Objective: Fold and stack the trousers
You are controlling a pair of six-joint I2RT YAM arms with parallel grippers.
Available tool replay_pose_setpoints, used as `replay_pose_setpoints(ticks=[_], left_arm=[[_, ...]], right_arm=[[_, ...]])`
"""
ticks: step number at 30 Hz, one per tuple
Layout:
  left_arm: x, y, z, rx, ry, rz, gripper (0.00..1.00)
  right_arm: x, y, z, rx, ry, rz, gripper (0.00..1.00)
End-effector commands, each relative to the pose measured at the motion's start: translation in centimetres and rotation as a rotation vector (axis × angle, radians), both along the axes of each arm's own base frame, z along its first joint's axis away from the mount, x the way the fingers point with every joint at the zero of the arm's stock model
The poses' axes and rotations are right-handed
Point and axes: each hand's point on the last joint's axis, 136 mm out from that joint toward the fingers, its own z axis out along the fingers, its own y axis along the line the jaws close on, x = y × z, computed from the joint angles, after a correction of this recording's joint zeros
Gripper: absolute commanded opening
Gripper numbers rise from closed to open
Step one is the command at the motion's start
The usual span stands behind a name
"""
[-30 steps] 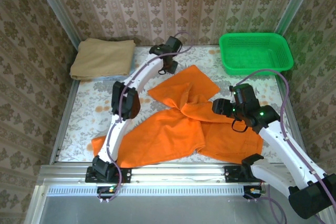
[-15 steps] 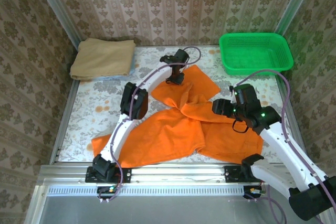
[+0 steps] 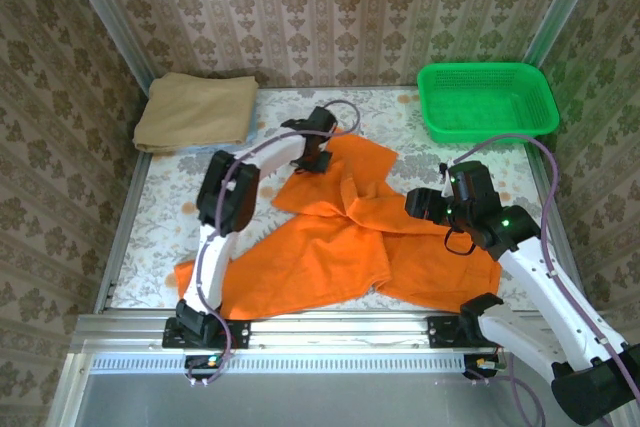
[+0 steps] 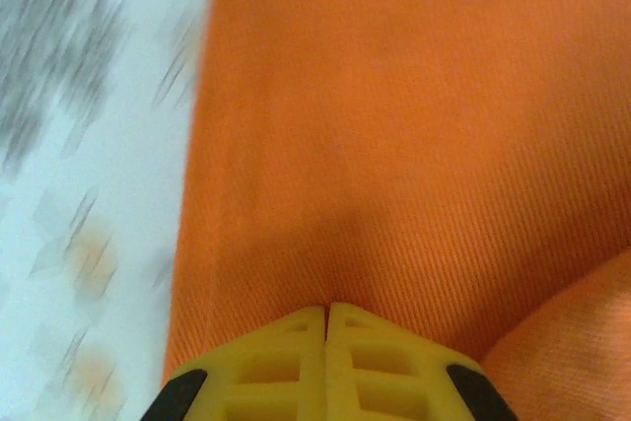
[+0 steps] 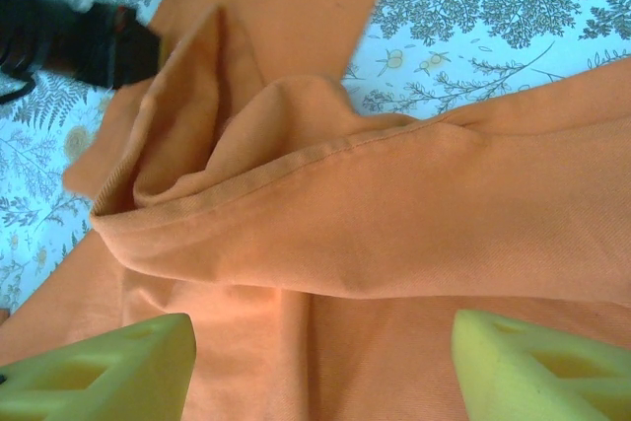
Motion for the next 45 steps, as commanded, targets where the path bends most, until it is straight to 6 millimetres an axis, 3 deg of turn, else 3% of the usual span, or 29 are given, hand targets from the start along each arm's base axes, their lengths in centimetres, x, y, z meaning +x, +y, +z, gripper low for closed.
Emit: replay_pose_setpoints(ticks=[1, 3, 9, 14, 18, 20, 22, 24, 25, 26, 29, 34, 38, 41, 43, 45], left_arm=[[-4.8, 5.7, -2.0, 0.043, 0.102, 0.160, 0.00], [-7.4, 7.6, -2.5, 0.053, 0.129, 0.211, 0.00], [-14.3, 10.3, -3.8, 0.038, 0.187, 0.340, 0.00], [-18.3, 11.5, -1.8, 0.036, 0.155, 0.383, 0.00], [-19.6, 13.7, 1.5, 0.054, 0.085, 0.442, 0.00], [-18.9, 14.4, 3.4, -0.014, 0.052, 0.475, 0.00], [-17.1, 14.9, 5.6, -0.110, -0.001, 0.513, 0.18], [-14.8, 15.1, 7.1, -0.169, -0.034, 0.514, 0.30], [-13.7, 15.5, 7.7, -0.143, -0.054, 0.520, 0.43], [-12.8, 15.9, 7.7, -0.109, -0.063, 0.518, 0.53], [-10.1, 16.1, 6.4, -0.064, -0.044, 0.513, 0.63], [-6.3, 16.7, 2.6, 0.067, 0.021, 0.490, 0.66], [-4.5, 18.1, 0.5, 0.167, 0.048, 0.517, 0.68], [-4.1, 19.0, -0.8, 0.194, 0.077, 0.536, 0.70], [-4.4, 18.5, -1.9, 0.150, 0.124, 0.541, 0.71], [-5.1, 18.1, -2.1, 0.133, 0.149, 0.548, 0.63]], right_arm=[[-0.1, 0.3, 1.7, 0.024, -0.037, 0.018, 0.71], [0.0, 0.4, 2.0, 0.030, -0.044, 0.024, 0.71], [0.3, 0.8, 2.8, 0.040, -0.062, 0.040, 0.71], [0.2, 0.8, 2.7, 0.038, -0.054, 0.047, 0.71], [0.1, 0.9, 2.7, 0.043, -0.056, 0.051, 0.71], [0.2, 0.9, 2.8, 0.043, -0.060, 0.048, 0.71], [0.3, 1.0, 2.9, 0.046, -0.064, 0.053, 0.71], [0.4, 1.1, 2.8, 0.050, -0.064, 0.052, 0.71], [0.5, 1.2, 2.8, 0.054, -0.064, 0.054, 0.71], [0.5, 1.2, 2.7, 0.058, -0.064, 0.055, 0.71], [0.6, 1.5, 2.5, 0.068, -0.063, 0.061, 0.72], [0.5, 1.8, 2.3, 0.083, -0.064, 0.074, 0.73], [0.3, 1.9, 2.4, 0.087, -0.069, 0.088, 0.74], [0.2, 2.0, 2.2, 0.089, -0.069, 0.095, 0.75], [0.2, 2.0, 2.1, 0.088, -0.069, 0.096, 0.75], [0.3, 1.9, 2.3, 0.084, -0.074, 0.093, 0.74]])
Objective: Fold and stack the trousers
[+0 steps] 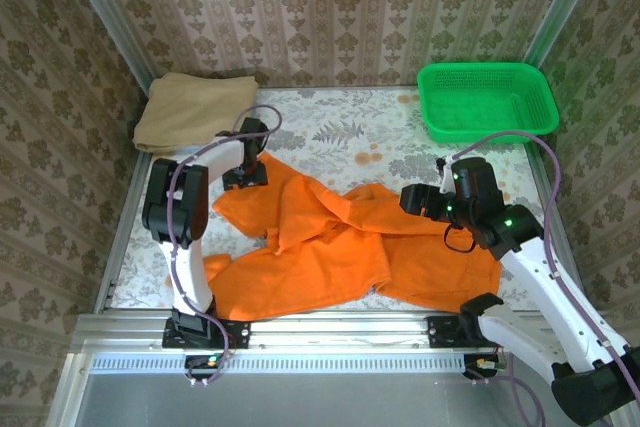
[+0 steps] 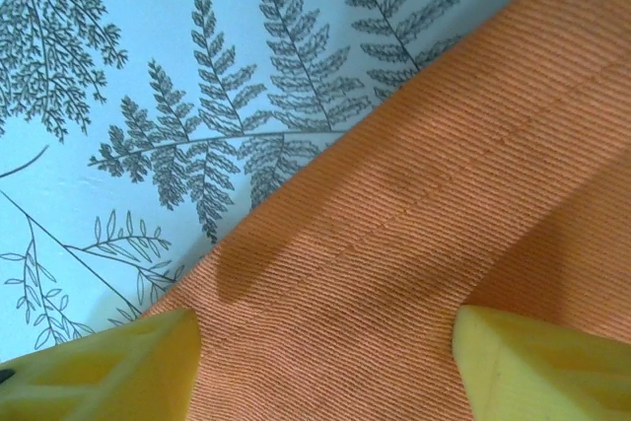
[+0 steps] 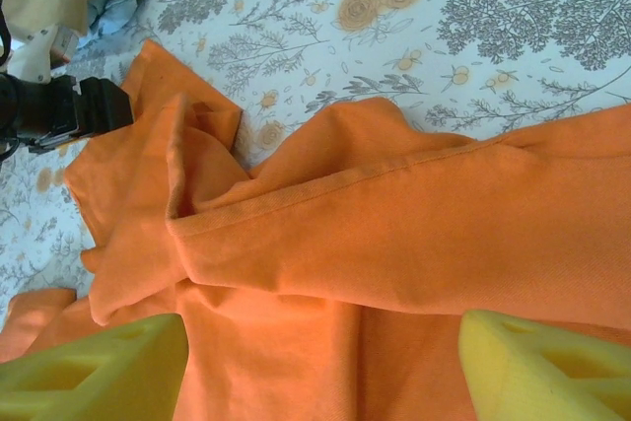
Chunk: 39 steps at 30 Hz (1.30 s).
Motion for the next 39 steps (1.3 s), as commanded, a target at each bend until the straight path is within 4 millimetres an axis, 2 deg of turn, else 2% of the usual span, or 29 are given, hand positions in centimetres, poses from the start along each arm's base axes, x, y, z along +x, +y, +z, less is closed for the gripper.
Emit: replay_pose_setpoints(ticks=[1, 7, 10, 14, 16, 18, 21, 26, 28, 34, 39], left_arm=[[-2.3, 0.2, -2.1, -0.024, 0.105, 0.002, 0.58], [-4.6, -1.0, -3.3, -0.073, 0.167, -0.015, 0.25], [-5.6, -1.7, -4.0, -0.111, 0.170, -0.010, 0.00], [-6.6, -3.5, -3.4, -0.173, 0.147, -0.024, 0.00], [-6.4, -4.9, -1.1, -0.213, 0.081, -0.067, 0.00], [-5.6, -4.8, 1.7, -0.189, 0.025, -0.089, 0.00], [-3.9, -3.0, 4.6, -0.164, -0.037, -0.059, 0.00], [-2.4, 0.5, 6.9, -0.140, -0.119, 0.028, 0.00], [-2.2, 2.5, 7.7, -0.137, -0.144, 0.082, 0.00], [-3.8, 8.6, 13.4, -0.084, -0.286, 0.219, 0.00], [-5.0, 13.5, 15.7, -0.070, -0.354, 0.337, 0.00]], right_arm=[[0.1, 0.1, 0.8, 0.005, -0.038, 0.020, 0.74], [0.4, 0.1, 2.8, 0.011, -0.089, 0.017, 0.75], [0.4, 0.1, 3.7, 0.020, -0.110, 0.015, 0.74], [0.3, -0.1, 3.7, 0.017, -0.115, 0.013, 0.74], [0.2, -0.2, 3.7, 0.009, -0.113, 0.014, 0.75], [0.0, -0.4, 3.6, 0.004, -0.114, 0.007, 0.74], [0.0, -0.6, 3.6, 0.007, -0.121, -0.002, 0.74], [0.0, -0.4, 3.3, 0.020, -0.115, -0.005, 0.74], [0.0, -0.4, 3.3, 0.022, -0.117, -0.004, 0.74], [0.7, -0.6, 2.0, 0.003, -0.091, -0.008, 0.74], [1.9, -0.7, 0.7, 0.003, -0.058, -0.034, 0.75]])
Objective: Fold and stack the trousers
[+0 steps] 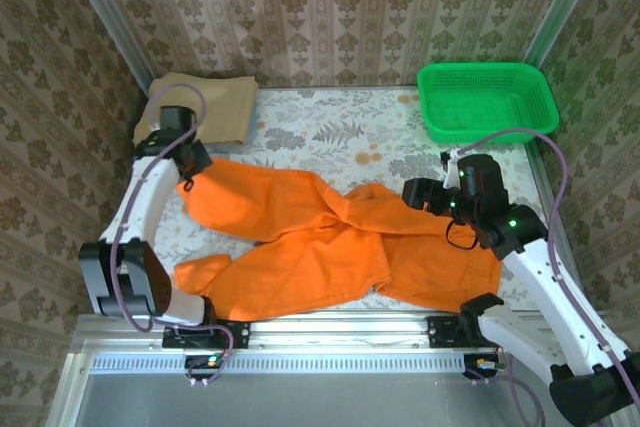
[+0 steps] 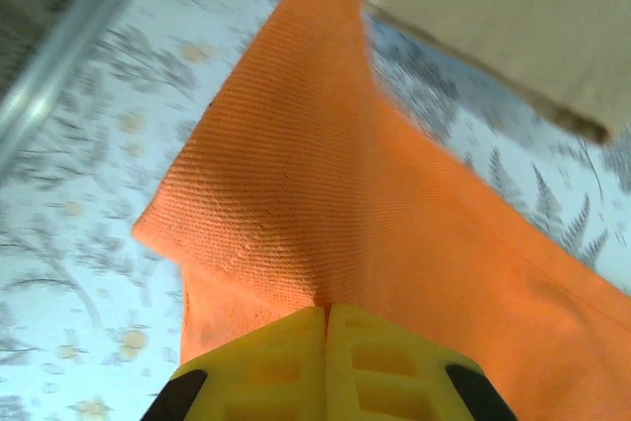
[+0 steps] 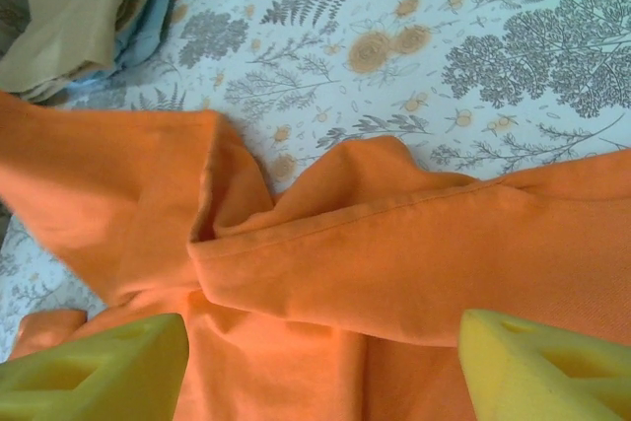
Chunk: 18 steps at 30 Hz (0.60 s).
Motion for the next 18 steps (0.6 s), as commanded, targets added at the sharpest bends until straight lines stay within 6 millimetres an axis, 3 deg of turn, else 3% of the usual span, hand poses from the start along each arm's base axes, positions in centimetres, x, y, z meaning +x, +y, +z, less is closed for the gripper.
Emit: replay_pose_setpoints(ticks=[1, 5, 11, 14, 18], left_arm=[[-1.6, 3.6, 0.2, 0.053, 0.022, 0.085, 0.00], [-1.6, 6.3, 0.1, 0.051, 0.025, 0.161, 0.00], [-2.6, 10.9, -1.6, -0.005, -0.005, 0.371, 0.00], [-1.2, 11.1, -2.2, -0.088, -0.034, 0.394, 0.00], [-0.1, 10.6, -3.9, -0.157, -0.007, 0.416, 0.02]], right_arm=[[1.1, -0.5, -0.9, -0.006, 0.008, -0.034, 0.75], [2.5, -2.3, -2.0, -0.019, 0.053, -0.121, 0.76], [4.9, -8.9, -3.6, -0.125, 0.105, -0.369, 0.84], [6.7, -13.4, -4.6, -0.182, 0.161, -0.499, 0.84], [8.9, -16.4, -7.9, -0.287, 0.284, -0.529, 0.83]])
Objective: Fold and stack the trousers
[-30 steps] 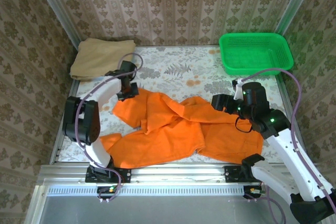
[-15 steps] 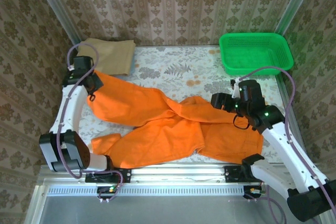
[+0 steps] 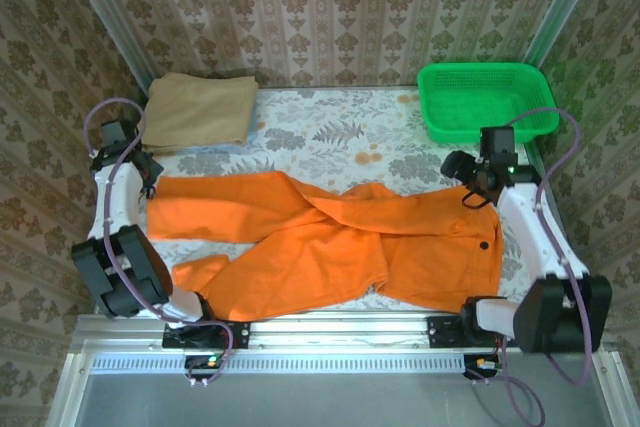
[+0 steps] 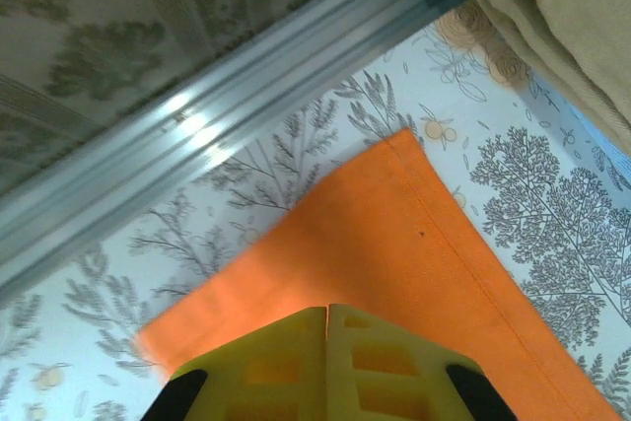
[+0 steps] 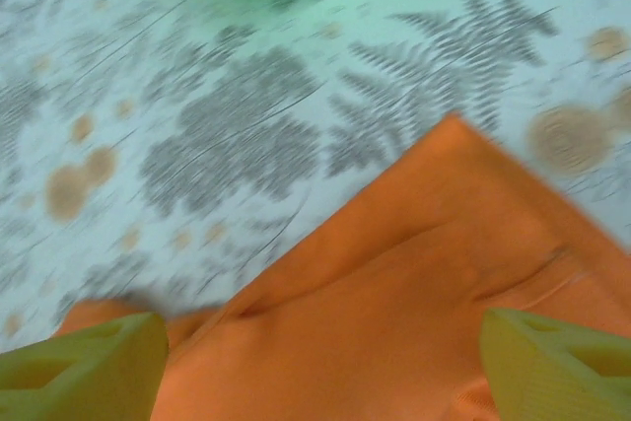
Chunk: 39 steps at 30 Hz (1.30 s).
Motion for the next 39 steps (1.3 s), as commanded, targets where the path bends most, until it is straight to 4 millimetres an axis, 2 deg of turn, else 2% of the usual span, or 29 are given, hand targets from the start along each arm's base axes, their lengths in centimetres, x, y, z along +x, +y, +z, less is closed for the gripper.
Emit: replay_pose_setpoints(ticks=[1, 2, 4, 7, 9, 14, 16, 19, 20, 21, 23, 26, 28, 33, 36, 37, 39], left_arm=[[1.8, -1.2, -0.8, -0.104, -0.053, 0.021, 0.13], [2.3, -2.1, -1.0, -0.136, -0.077, 0.004, 0.18], [2.8, -4.0, -1.0, -0.171, -0.108, -0.042, 0.19], [2.7, -6.8, -0.3, -0.189, -0.155, -0.106, 0.27], [2.5, -8.3, 0.3, -0.199, -0.182, -0.147, 0.28], [1.4, -11.7, 1.7, -0.206, -0.216, -0.277, 0.27], [0.8, -12.5, 1.9, -0.209, -0.226, -0.300, 0.27], [0.4, -13.1, 2.2, -0.214, -0.244, -0.322, 0.26], [0.3, -13.2, 2.2, -0.219, -0.247, -0.326, 0.26], [0.4, -13.3, 2.4, -0.224, -0.254, -0.334, 0.25], [0.6, -13.5, 2.6, -0.225, -0.256, -0.346, 0.25], [0.7, -13.9, 2.6, -0.234, -0.258, -0.359, 0.24], [0.7, -14.2, 2.5, -0.234, -0.254, -0.369, 0.23], [0.1, -15.0, 1.8, -0.229, -0.238, -0.389, 0.22], [-0.2, -15.3, 1.6, -0.230, -0.237, -0.394, 0.22], [-0.2, -15.3, 1.6, -0.229, -0.237, -0.396, 0.22], [-0.2, -15.5, 1.6, -0.227, -0.236, -0.404, 0.22]], right_arm=[[1.7, -2.6, -2.5, -0.110, 0.117, -0.012, 0.82], [2.0, -3.1, -3.5, -0.130, 0.160, -0.009, 0.81], [2.5, -4.1, -5.5, -0.158, 0.222, -0.010, 0.81], [3.0, -4.6, -8.6, -0.145, 0.299, -0.004, 0.80], [3.3, -4.5, -10.4, -0.133, 0.357, 0.010, 0.79], [4.0, -4.4, -12.3, -0.113, 0.424, 0.006, 0.72], [4.1, -4.4, -13.0, -0.119, 0.446, 0.008, 0.63], [3.9, -4.5, -13.9, -0.130, 0.482, 0.016, 0.42], [3.8, -4.8, -13.9, -0.145, 0.484, 0.002, 0.31], [3.7, -4.9, -13.8, -0.152, 0.476, -0.003, 0.27], [3.9, -5.1, -12.9, -0.165, 0.442, -0.017, 0.14], [4.3, -5.1, -10.8, -0.174, 0.396, -0.022, 0.00], [4.6, -4.8, -9.0, -0.178, 0.349, -0.023, 0.00], [5.5, -4.0, -2.0, -0.204, 0.174, -0.034, 0.00], [6.1, -5.1, 1.4, -0.236, 0.083, -0.087, 0.00], [6.5, -5.7, 2.1, -0.241, 0.062, -0.110, 0.00], [7.4, -6.8, 2.2, -0.217, 0.055, -0.143, 0.00]])
